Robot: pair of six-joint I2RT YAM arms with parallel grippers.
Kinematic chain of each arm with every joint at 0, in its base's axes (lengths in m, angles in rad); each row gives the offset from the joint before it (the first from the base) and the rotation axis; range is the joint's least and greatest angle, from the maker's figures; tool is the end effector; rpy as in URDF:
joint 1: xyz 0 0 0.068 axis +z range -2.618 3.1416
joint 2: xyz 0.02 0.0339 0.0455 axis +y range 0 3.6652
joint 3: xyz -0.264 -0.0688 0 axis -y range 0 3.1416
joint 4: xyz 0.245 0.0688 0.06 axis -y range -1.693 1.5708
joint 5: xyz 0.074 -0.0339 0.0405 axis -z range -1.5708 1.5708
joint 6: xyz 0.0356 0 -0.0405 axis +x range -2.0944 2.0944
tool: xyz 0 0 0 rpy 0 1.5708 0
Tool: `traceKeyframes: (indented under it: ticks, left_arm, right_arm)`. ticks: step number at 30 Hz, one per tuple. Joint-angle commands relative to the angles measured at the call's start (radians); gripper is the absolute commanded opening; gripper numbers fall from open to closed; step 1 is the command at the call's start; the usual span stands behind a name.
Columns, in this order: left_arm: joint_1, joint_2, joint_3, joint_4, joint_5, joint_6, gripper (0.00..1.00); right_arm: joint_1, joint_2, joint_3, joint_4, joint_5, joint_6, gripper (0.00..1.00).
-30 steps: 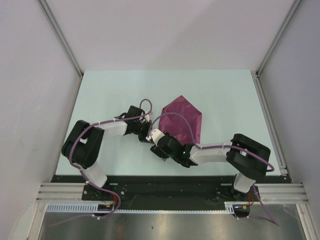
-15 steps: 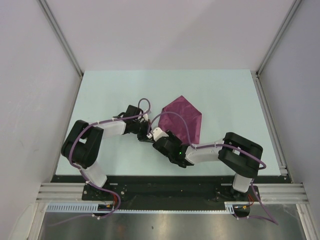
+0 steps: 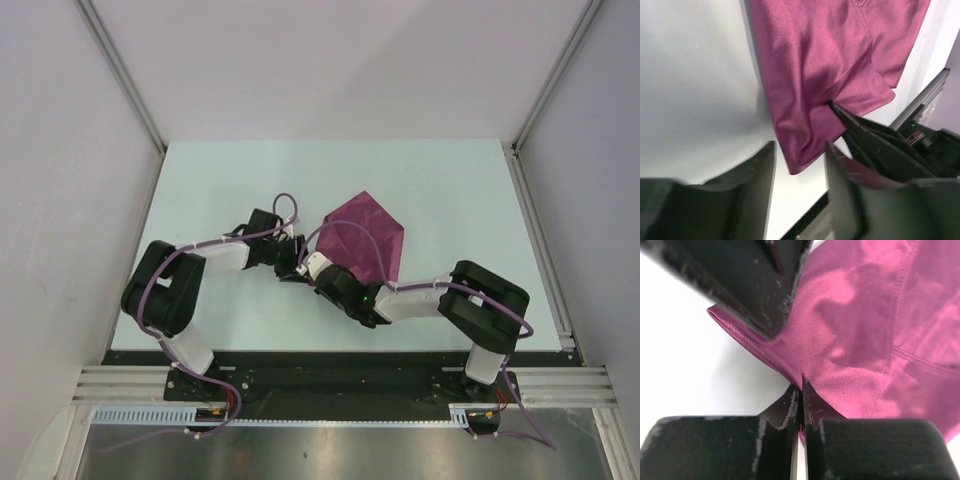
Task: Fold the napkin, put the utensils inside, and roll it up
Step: Roll the napkin at the center of the board.
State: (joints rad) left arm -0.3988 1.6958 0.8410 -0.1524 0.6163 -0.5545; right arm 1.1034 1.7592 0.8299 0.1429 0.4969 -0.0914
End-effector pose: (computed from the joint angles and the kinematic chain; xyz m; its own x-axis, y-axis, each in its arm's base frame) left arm 0.2814 -0.1409 0.1429 -0.9789 -0.0537 -0.1969 0.1012 0.7102 -0.6967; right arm 0.1677 0.2946 0.1379 -0.2598 -0.6929 -0.6727 -0.6595 0.6361 -0.4005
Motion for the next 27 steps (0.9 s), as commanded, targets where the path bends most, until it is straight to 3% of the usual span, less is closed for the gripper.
traceKeyframes:
  ticks: [1,7,14,20,27]
  left_arm:
    - [0.040,-0.053,-0.032,0.065,-0.001,-0.019,0.56]
    - [0.072,-0.183,-0.112,0.066,-0.170,0.008,0.68]
    - [0.055,-0.356,-0.246,0.213,-0.283,0.063,0.69]
    - [-0.050,-0.450,-0.269,0.290,-0.354,0.180,0.70]
    - [-0.116,-0.420,-0.270,0.344,-0.372,0.284,0.77]
  right_arm:
    - [-0.072,-0.020,0.038,-0.103,-0.222,-0.018,0.05]
    - [-0.166,-0.014,0.184,-0.333,-0.486,-0.011,0.00]
    - [-0.298,0.104,0.408,-0.616,-0.880,0.002,0.00]
    - [-0.376,0.220,0.540,-0.732,-1.093,-0.005,0.00]
    - [-0.453,0.333,0.618,-0.779,-1.265,-0.007,0.00]
